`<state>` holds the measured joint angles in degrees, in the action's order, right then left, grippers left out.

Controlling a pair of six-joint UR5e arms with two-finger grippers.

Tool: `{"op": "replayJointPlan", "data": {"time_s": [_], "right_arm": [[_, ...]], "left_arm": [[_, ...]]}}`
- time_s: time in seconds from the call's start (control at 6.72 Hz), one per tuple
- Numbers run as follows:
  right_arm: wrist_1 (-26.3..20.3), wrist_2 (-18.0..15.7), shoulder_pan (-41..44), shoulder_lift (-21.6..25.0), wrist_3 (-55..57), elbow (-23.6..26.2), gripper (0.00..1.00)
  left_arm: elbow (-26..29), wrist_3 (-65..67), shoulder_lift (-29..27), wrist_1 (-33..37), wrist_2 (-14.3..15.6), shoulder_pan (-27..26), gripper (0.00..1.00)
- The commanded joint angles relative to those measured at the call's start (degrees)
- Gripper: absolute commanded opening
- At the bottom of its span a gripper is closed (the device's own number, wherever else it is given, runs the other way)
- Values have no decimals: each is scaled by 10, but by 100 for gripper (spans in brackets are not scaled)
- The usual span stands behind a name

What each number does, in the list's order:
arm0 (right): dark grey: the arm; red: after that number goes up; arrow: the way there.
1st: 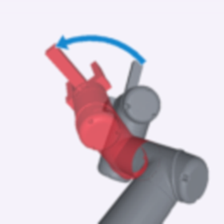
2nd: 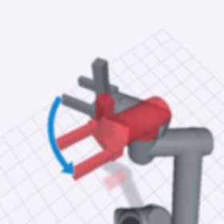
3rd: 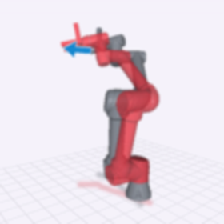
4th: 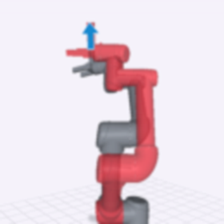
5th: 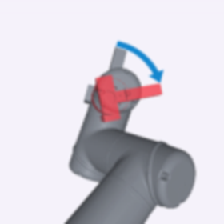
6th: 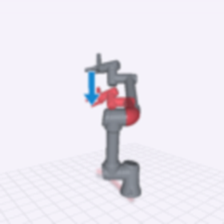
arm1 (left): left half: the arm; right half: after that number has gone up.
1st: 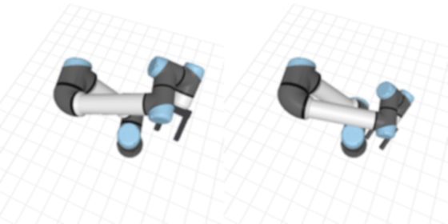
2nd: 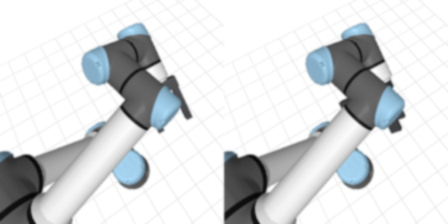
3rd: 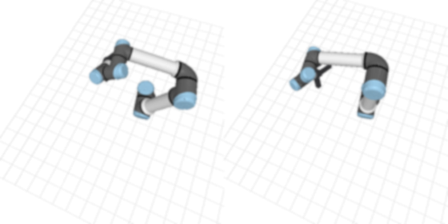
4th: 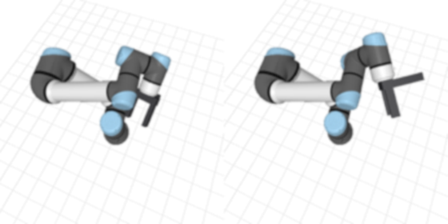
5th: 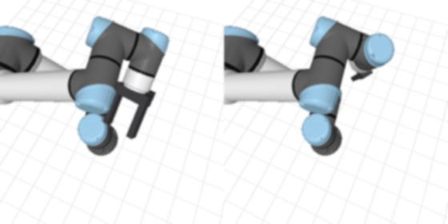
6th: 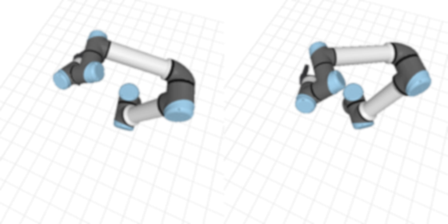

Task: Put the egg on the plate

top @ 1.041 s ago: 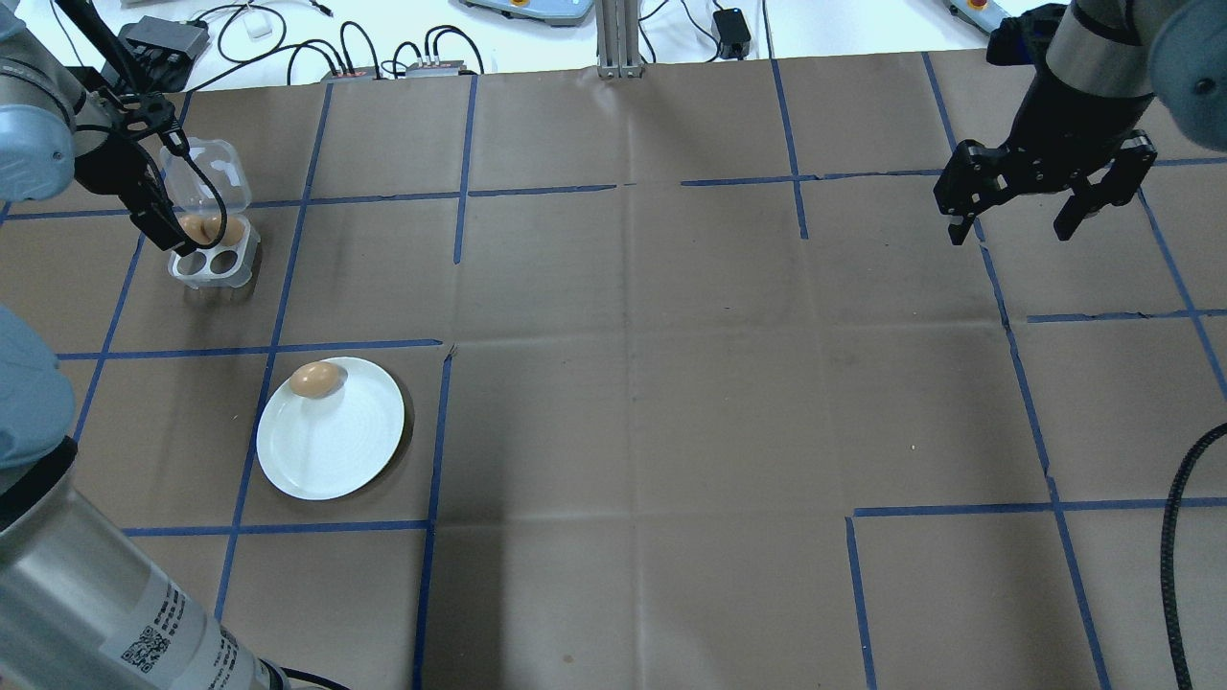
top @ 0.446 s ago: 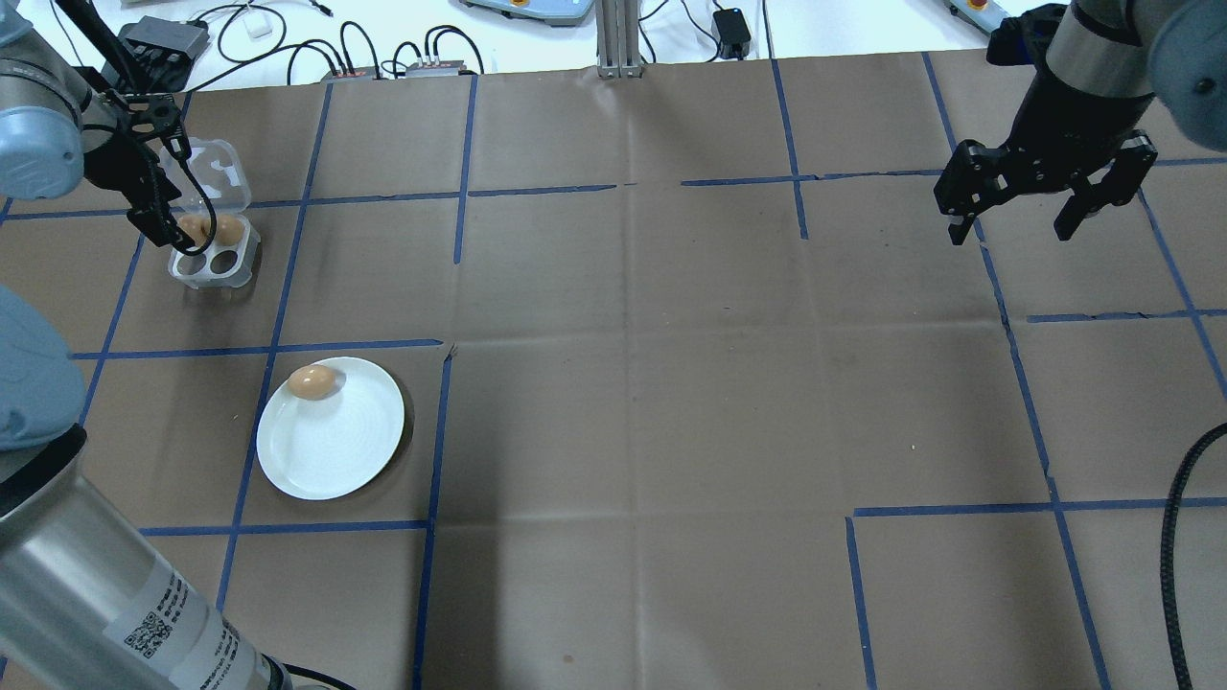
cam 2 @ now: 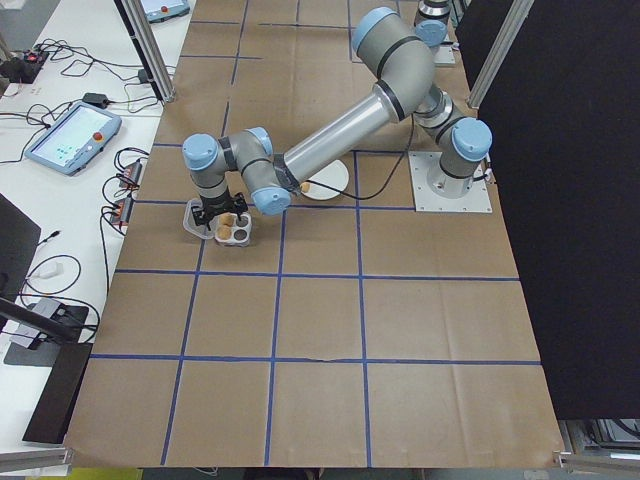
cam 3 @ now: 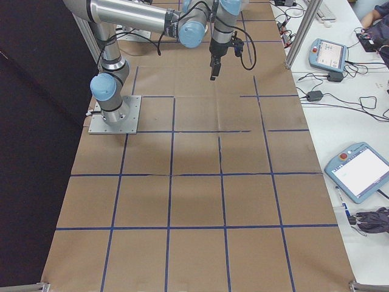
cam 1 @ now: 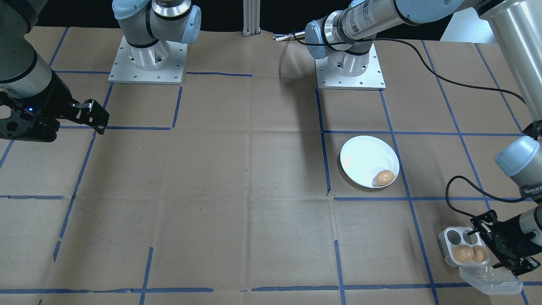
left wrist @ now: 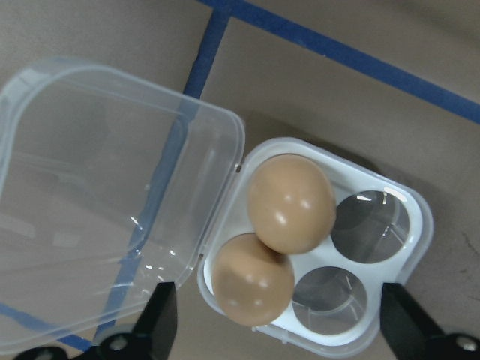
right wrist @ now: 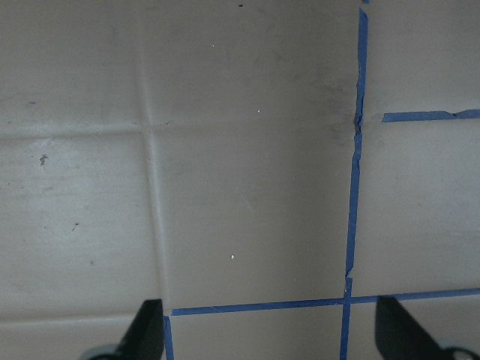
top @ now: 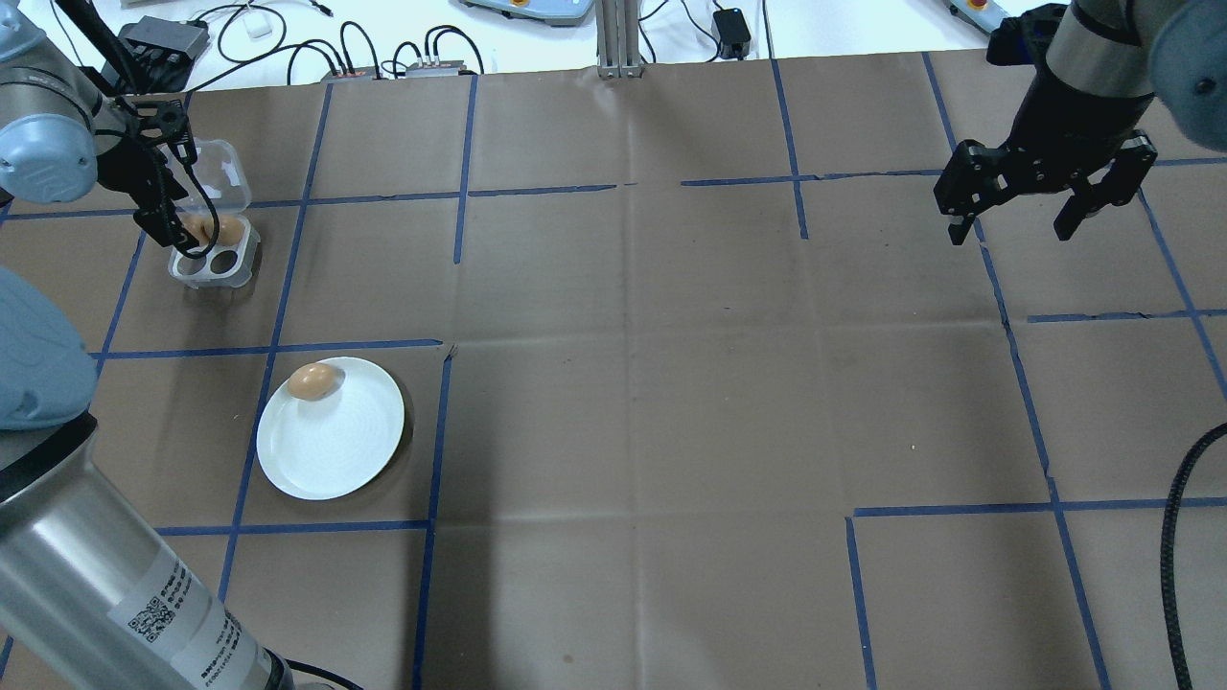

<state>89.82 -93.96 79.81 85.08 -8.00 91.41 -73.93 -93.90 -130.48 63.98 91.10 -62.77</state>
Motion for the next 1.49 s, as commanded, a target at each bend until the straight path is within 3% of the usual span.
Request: {"op": "replayJointPlan", "data": {"time_s": [0.0,0.15,0.3,1.34], "right_arm": [[0,0,0,0,0,0,100],[0,0,0,0,0,0,100],[0,0,0,0,0,0,100],[0,-1,0,0,0,0,100]], "left_arm": [[0,-1,-13,0,0,5,94],[1,-1,-13,0,0,5,91],[1,0,-13,0,-1,5,82],[1,14,-15,-10,-7,5,82]]}}
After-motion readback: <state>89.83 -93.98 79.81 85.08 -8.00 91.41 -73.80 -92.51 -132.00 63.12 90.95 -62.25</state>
